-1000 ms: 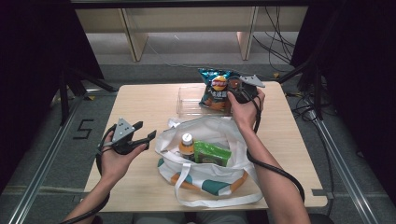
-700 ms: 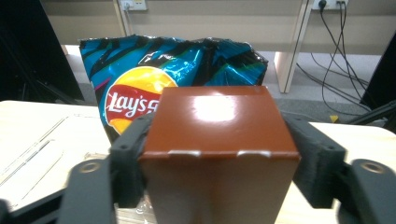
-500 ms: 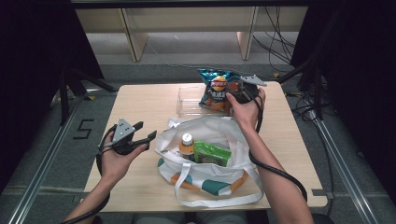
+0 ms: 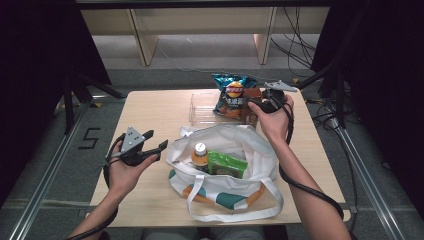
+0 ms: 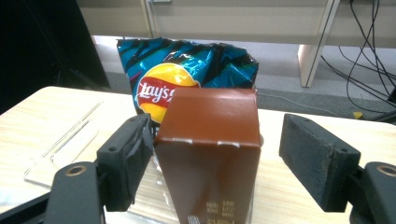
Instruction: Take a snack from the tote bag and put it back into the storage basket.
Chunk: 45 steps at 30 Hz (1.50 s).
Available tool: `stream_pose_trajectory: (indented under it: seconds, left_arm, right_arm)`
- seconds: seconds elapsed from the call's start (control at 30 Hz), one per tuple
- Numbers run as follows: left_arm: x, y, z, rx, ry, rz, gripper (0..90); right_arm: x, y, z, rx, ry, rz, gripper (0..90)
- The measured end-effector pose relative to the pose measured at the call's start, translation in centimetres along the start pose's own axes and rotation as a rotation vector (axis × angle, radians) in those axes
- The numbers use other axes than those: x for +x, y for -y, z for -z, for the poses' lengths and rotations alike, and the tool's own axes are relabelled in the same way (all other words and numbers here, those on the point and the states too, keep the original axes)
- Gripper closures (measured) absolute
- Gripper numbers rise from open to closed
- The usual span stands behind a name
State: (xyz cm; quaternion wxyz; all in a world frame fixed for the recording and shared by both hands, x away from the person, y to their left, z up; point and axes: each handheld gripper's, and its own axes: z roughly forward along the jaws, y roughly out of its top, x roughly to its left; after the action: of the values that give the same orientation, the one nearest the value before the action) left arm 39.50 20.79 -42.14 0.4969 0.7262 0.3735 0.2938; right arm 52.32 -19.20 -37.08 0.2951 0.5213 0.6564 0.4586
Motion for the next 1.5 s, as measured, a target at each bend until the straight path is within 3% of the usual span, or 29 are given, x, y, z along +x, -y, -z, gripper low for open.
stream_pose_trajectory:
  seconds: [0.17, 0.3, 0.47, 0.57, 0.6, 0.67, 0.77, 0.8, 0.9, 1.0, 1.03, 1.17, 1.23, 1.3, 1.33, 1.37, 1.5]
  left_arm:
    - [0.0, 0.0, 0.0, -0.001, -0.001, 0.000, 36.3]
    - [0.0, 0.0, 0.0, -0.001, 0.000, 0.000, 36.3]
    - [0.0, 0.0, 0.0, -0.009, 0.003, 0.002, 36.3]
    - [0.1, 0.0, 0.0, -0.004, -0.003, 0.003, 36.3]
    - [0.1, 0.0, 0.0, -0.005, -0.001, 0.004, 36.3]
    - [0.0, -0.1, 0.1, -0.004, -0.002, 0.001, 36.3]
    - [0.0, -0.1, 0.0, -0.007, -0.001, 0.002, 36.3]
    - [0.0, 0.0, 0.0, -0.010, 0.003, 0.001, 36.3]
    - [0.0, 0.0, 0.0, -0.004, -0.001, 0.000, 36.3]
    - [0.0, -0.1, 0.0, -0.010, -0.006, -0.010, 36.3]
    - [0.0, -0.1, 0.0, -0.012, -0.006, -0.011, 36.3]
    - [0.0, 0.0, 0.0, -0.008, -0.001, 0.000, 36.3]
    - [0.0, 0.0, 0.0, -0.004, -0.003, -0.002, 36.3]
    - [0.0, -0.1, 0.0, -0.009, -0.002, -0.001, 36.3]
    - [0.0, -0.1, 0.1, -0.008, -0.002, -0.003, 36.3]
    - [0.0, -0.1, 0.1, -0.010, -0.003, -0.002, 36.3]
    - [0.0, -0.1, 0.2, -0.010, -0.008, 0.000, 36.3]
  right_arm:
    - [0.1, 0.0, 0.9, 0.013, -0.027, -0.021, 26.8]
    - [-0.2, 0.0, 1.3, 0.007, -0.044, 0.031, 27.6]
    - [-0.1, 0.3, 1.7, 0.019, -0.052, -0.010, 29.5]
    - [-0.3, 0.2, 2.1, 0.009, -0.068, 0.014, 31.5]
    - [-0.2, 0.2, 2.3, 0.018, -0.065, -0.002, 32.2]
    - [-0.5, 0.2, 2.5, 0.013, -0.077, 0.020, 34.5]
    - [-0.4, 0.3, 3.1, 0.016, -0.087, 0.002, 39.6]
    - [-0.7, 0.3, 3.2, 0.015, -0.088, 0.032, 40.7]
    - [-0.7, 0.4, 3.8, 0.018, -0.104, 0.024, 45.6]
    - [-1.0, 0.6, 4.1, 0.018, -0.114, 0.069, 49.1]
    - [-0.8, 0.7, 4.4, 0.028, -0.116, 0.051, 50.3]
    - [-1.2, 1.2, 5.3, 0.023, -0.147, 0.066, 55.1]
    - [-1.2, 1.4, 5.8, 0.037, -0.184, 0.040, 57.1]
    - [-1.3, 1.5, 6.0, 0.021, -0.216, 0.072, 57.5]
    - [-1.1, 1.6, 6.4, 0.035, -0.225, 0.033, 57.8]
    - [-1.3, 1.6, 6.5, 0.027, -0.229, 0.063, 57.9]
    - [-1.1, 2.1, 7.0, 0.032, -0.249, 0.071, 56.6]
